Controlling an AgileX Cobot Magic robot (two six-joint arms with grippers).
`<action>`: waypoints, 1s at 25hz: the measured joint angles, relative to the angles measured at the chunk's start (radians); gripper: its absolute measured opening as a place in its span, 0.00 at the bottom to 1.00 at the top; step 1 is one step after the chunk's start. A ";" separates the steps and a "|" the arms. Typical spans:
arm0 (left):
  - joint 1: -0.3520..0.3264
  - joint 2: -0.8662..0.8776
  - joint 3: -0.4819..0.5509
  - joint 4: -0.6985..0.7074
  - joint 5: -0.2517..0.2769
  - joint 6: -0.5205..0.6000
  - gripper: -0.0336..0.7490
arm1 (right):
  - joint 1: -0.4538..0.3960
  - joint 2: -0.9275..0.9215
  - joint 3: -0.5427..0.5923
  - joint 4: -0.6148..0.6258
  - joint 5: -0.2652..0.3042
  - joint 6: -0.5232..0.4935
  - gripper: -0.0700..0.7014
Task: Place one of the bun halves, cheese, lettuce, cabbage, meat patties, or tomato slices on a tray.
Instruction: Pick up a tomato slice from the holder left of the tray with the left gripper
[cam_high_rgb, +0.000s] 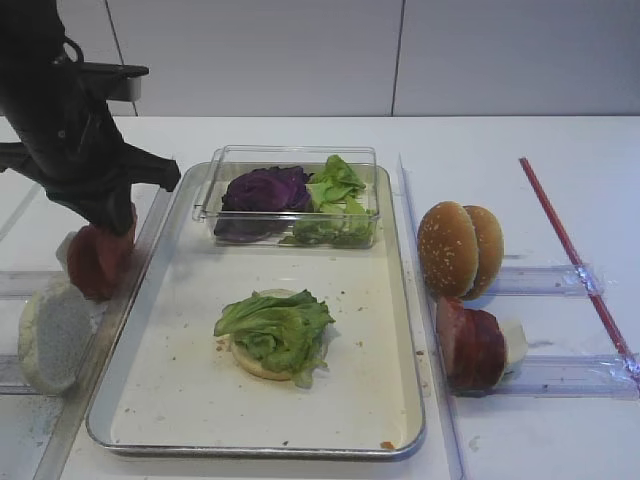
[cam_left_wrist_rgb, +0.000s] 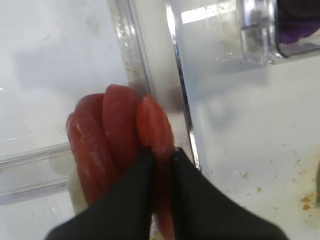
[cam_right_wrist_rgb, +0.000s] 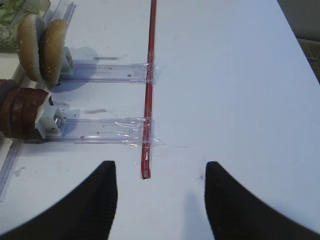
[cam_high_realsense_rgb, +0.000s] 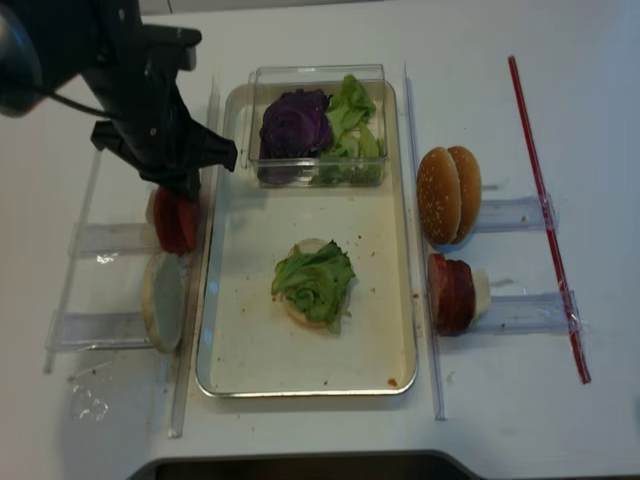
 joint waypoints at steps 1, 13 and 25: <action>0.000 -0.012 0.000 0.000 -0.002 0.000 0.09 | 0.000 0.000 0.000 0.000 0.000 0.000 0.63; 0.000 -0.125 0.000 0.000 0.030 0.000 0.09 | 0.000 0.000 0.000 0.000 0.000 -0.002 0.63; 0.000 -0.286 0.017 0.000 0.068 -0.002 0.09 | 0.000 0.000 0.000 0.000 0.000 -0.002 0.63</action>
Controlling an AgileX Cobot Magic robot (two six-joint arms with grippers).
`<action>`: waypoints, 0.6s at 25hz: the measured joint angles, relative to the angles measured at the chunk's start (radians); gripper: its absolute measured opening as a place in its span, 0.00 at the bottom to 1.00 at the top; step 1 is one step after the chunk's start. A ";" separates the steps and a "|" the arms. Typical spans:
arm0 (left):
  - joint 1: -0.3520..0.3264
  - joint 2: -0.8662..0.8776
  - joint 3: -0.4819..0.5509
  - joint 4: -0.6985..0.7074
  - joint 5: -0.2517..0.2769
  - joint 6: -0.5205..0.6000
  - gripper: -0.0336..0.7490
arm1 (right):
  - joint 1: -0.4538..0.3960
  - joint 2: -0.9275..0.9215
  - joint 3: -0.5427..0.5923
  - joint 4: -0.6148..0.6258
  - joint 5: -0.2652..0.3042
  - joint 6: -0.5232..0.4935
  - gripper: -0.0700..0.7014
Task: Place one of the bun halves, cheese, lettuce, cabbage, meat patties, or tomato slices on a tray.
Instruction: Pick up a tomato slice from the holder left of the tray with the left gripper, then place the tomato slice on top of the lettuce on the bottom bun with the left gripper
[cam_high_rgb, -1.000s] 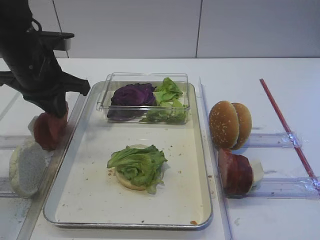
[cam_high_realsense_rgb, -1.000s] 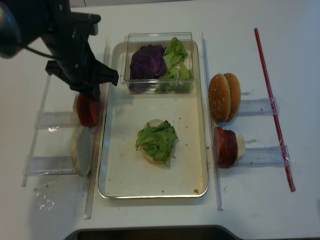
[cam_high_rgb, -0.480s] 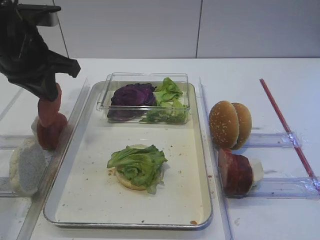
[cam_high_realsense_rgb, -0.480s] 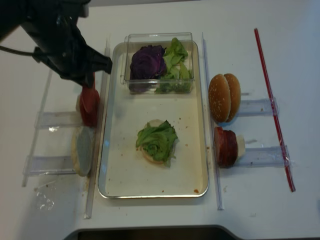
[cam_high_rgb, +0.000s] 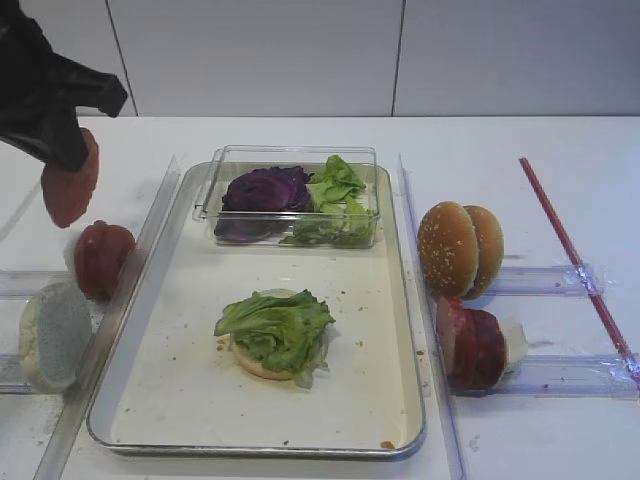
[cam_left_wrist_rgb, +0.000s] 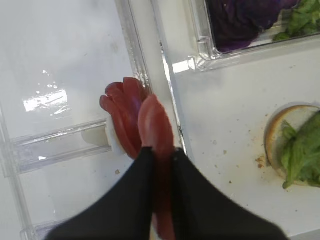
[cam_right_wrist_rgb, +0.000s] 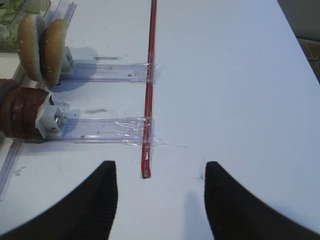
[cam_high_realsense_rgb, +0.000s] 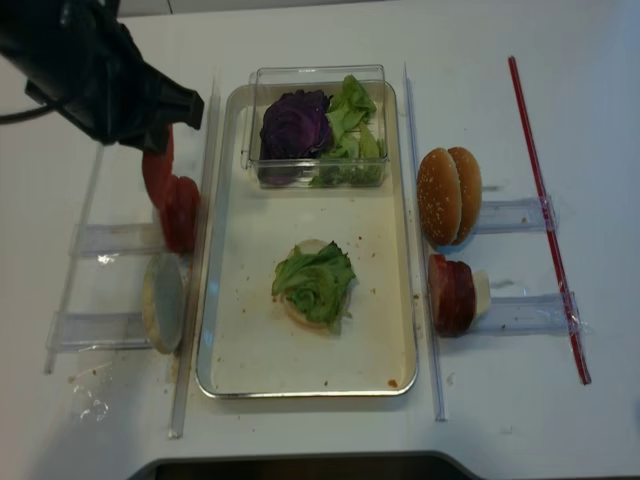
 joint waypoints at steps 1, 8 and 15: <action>0.000 -0.020 0.012 0.000 0.000 0.000 0.09 | 0.000 0.000 0.000 0.000 0.000 0.000 0.63; 0.000 -0.209 0.146 0.000 -0.015 -0.022 0.09 | 0.000 0.000 0.000 0.000 0.000 0.000 0.61; 0.000 -0.334 0.277 -0.006 -0.095 -0.041 0.09 | 0.000 0.000 0.000 0.000 0.000 0.000 0.61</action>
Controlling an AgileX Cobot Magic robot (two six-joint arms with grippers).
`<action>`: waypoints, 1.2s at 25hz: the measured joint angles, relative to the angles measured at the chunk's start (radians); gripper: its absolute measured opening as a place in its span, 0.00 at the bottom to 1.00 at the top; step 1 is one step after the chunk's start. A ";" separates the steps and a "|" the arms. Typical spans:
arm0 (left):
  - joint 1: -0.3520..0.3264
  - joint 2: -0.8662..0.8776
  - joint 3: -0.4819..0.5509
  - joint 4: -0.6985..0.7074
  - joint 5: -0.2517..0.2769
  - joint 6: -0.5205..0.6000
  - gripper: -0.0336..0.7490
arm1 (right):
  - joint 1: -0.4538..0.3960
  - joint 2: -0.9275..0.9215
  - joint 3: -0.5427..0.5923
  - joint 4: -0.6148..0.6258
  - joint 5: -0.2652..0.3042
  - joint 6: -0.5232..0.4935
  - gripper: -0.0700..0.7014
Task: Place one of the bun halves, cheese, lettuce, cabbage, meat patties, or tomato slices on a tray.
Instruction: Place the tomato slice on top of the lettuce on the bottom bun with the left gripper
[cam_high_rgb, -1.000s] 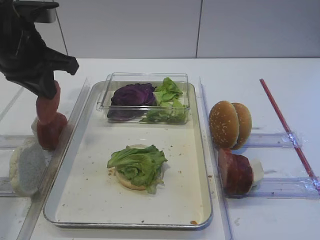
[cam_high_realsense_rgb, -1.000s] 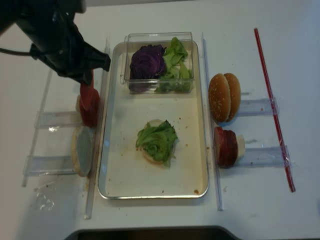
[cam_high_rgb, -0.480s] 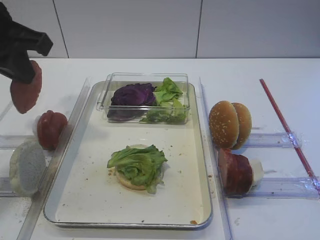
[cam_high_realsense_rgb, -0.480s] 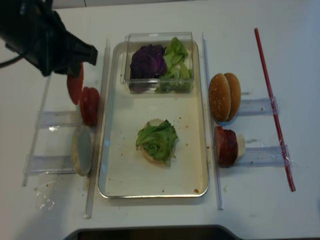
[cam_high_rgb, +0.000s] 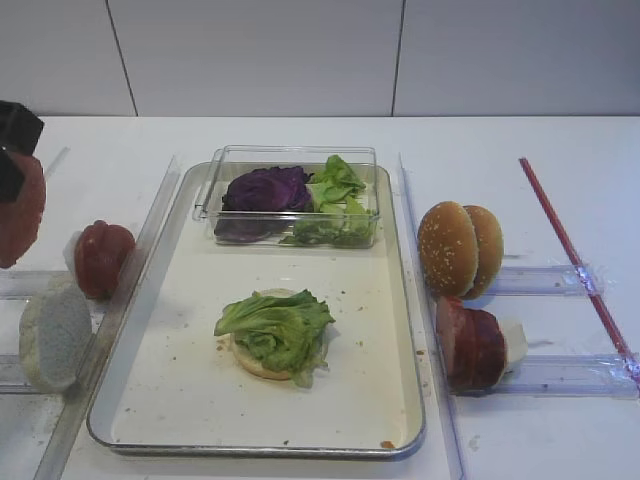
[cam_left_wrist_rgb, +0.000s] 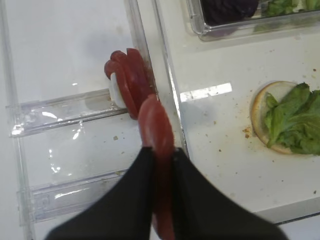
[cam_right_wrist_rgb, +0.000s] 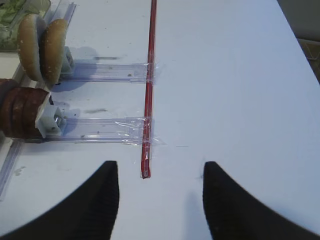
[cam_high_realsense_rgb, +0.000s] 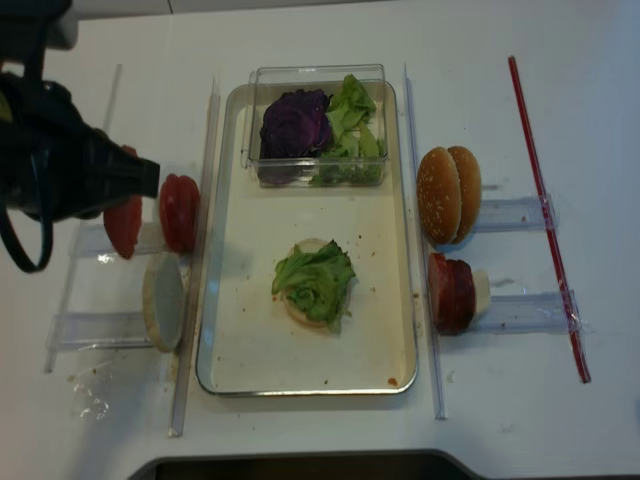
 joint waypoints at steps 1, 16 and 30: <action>0.000 -0.005 0.017 -0.004 -0.013 -0.003 0.09 | 0.000 0.000 0.000 0.000 0.000 0.000 0.61; 0.000 -0.009 0.129 -0.397 -0.217 0.248 0.09 | 0.000 0.000 0.000 0.000 0.000 0.000 0.61; 0.000 0.159 0.129 -0.786 -0.217 0.593 0.09 | 0.000 0.000 0.000 0.000 0.000 0.002 0.60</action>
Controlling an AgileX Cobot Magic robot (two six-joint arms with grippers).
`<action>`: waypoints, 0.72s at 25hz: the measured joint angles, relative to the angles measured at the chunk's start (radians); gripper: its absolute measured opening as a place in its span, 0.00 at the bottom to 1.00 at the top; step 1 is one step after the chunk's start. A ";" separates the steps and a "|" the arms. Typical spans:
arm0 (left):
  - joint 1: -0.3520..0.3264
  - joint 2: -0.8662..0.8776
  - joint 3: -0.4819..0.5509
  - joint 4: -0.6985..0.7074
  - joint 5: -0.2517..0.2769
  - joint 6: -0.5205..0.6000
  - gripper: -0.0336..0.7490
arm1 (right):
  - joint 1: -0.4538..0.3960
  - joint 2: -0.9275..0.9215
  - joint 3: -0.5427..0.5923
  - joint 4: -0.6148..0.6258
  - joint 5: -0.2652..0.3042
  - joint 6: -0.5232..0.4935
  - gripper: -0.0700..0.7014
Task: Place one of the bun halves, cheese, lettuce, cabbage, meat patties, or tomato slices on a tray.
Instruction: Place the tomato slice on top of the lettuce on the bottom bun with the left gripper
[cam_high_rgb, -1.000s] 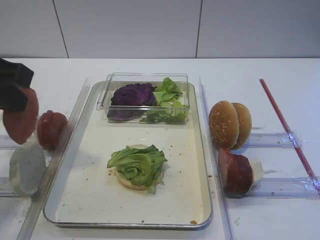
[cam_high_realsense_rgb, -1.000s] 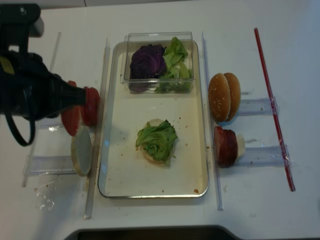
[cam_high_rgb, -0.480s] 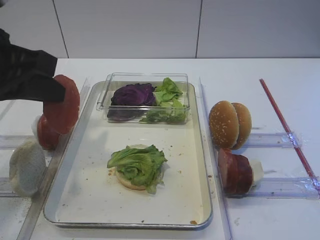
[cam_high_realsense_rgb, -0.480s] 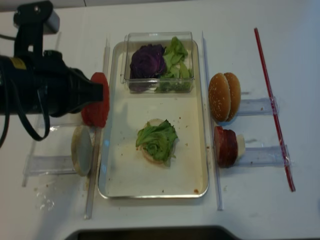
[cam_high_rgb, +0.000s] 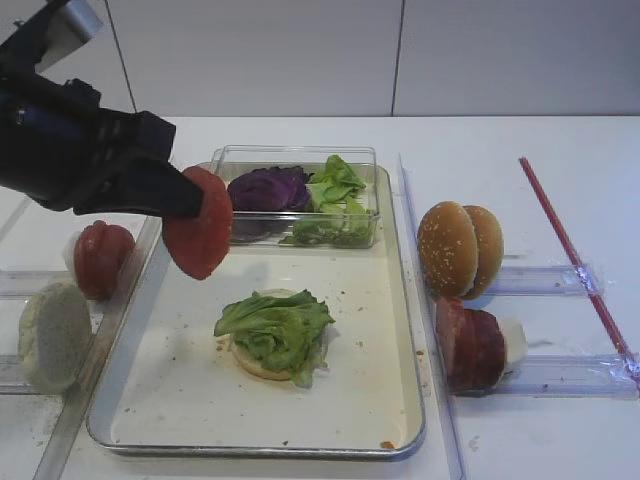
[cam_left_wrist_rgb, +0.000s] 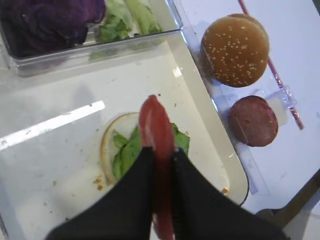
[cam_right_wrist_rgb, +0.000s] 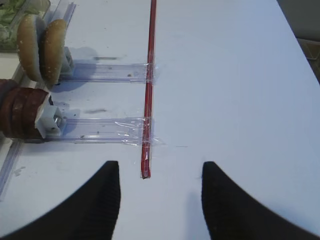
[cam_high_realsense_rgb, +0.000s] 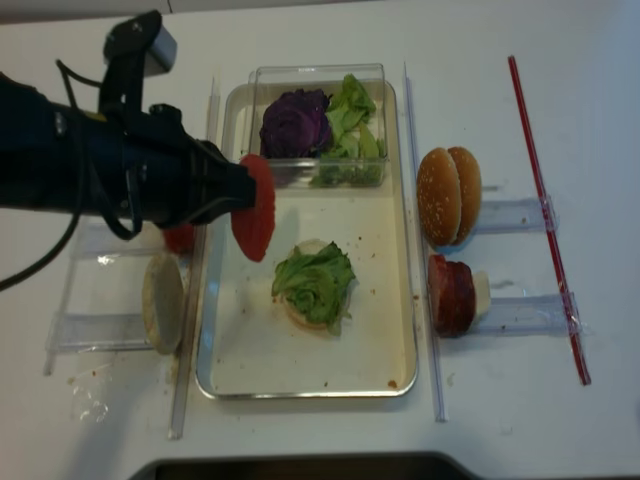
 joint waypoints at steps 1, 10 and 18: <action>0.000 0.010 0.000 -0.019 0.000 0.023 0.09 | 0.000 0.000 0.000 0.000 0.000 0.000 0.60; 0.055 0.084 0.000 -0.184 0.061 0.181 0.09 | 0.000 0.000 0.000 0.000 0.000 0.002 0.60; 0.155 0.183 0.000 -0.417 0.217 0.366 0.09 | 0.000 0.000 0.000 0.000 0.000 0.002 0.60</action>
